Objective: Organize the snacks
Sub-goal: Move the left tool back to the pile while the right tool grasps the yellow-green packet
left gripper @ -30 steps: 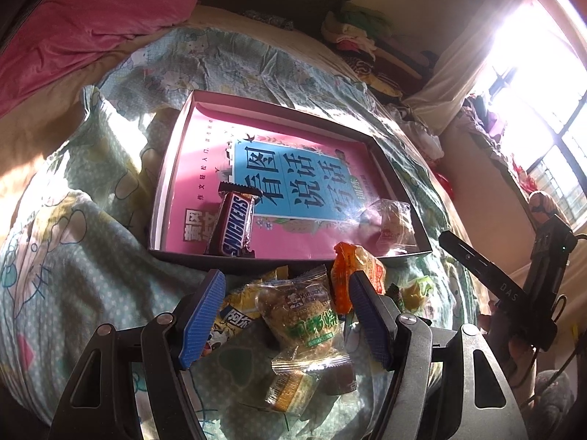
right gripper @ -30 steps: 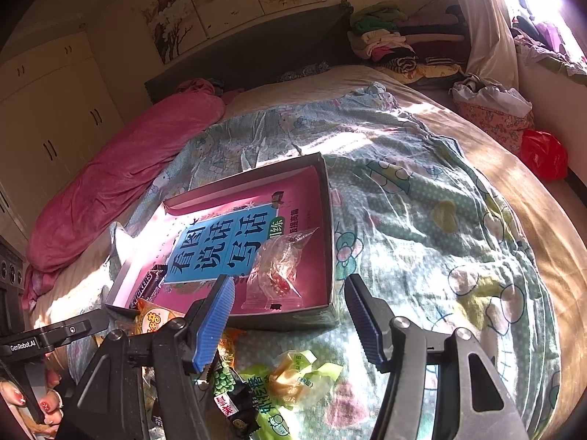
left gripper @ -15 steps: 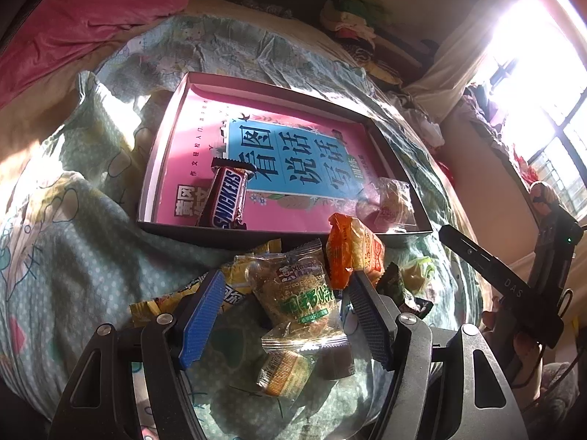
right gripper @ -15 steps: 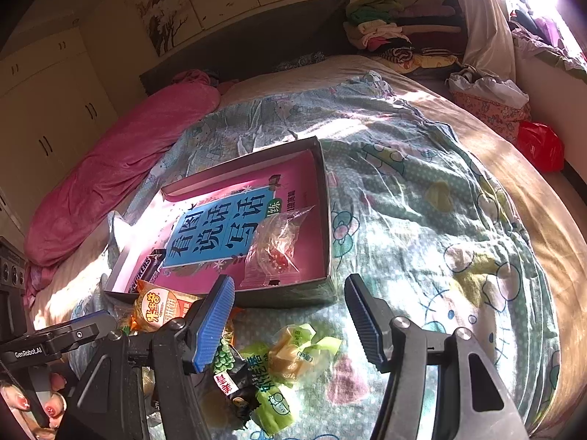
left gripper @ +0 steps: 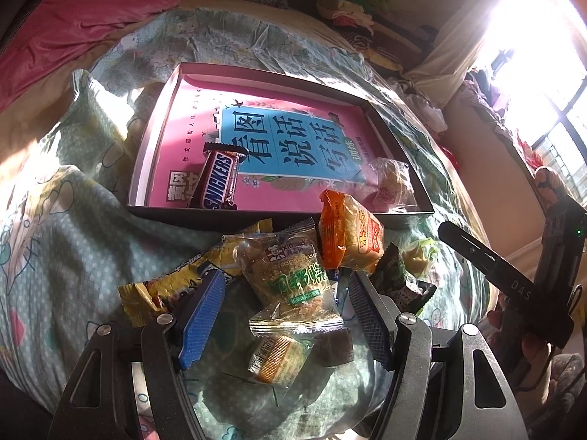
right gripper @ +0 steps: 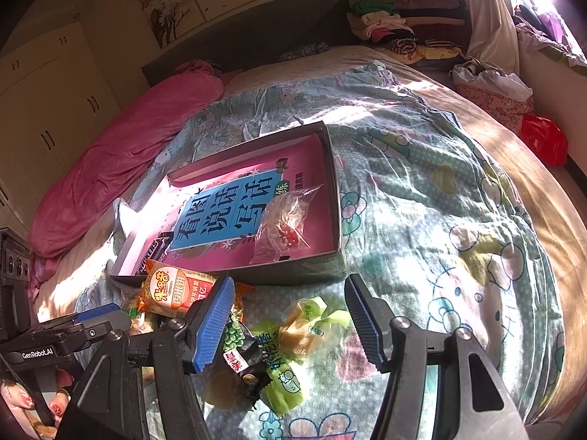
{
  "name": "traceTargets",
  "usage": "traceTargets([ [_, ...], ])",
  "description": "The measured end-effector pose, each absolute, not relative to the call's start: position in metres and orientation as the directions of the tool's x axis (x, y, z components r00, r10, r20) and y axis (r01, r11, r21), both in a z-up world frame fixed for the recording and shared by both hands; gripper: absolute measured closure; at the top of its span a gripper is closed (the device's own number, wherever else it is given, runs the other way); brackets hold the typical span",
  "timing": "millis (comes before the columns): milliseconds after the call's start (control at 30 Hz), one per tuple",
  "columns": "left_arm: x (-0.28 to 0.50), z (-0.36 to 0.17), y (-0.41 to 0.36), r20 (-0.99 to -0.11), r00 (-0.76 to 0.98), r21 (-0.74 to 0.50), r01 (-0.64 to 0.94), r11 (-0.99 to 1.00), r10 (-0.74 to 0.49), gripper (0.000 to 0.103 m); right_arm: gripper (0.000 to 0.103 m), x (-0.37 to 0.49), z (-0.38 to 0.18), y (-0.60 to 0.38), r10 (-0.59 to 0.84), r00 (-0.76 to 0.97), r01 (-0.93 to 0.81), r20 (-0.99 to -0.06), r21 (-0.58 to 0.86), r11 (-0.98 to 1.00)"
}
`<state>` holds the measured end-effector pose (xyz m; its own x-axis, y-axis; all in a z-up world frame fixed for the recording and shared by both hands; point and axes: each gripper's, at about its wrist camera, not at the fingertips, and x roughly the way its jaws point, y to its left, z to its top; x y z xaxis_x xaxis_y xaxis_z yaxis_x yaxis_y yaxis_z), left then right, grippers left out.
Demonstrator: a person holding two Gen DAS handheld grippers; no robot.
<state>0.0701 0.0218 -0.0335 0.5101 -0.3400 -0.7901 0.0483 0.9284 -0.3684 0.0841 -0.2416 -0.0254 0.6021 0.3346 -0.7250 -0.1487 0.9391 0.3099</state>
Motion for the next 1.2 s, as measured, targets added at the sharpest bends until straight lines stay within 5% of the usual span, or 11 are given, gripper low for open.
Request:
traceTargets([
  [1200,0.071,-0.051,0.005,-0.834,0.463,-0.328,0.020,0.944,-0.300,0.031,0.044,0.088,-0.066,-0.249,0.380,0.459,-0.062,-0.803,0.398,0.916],
])
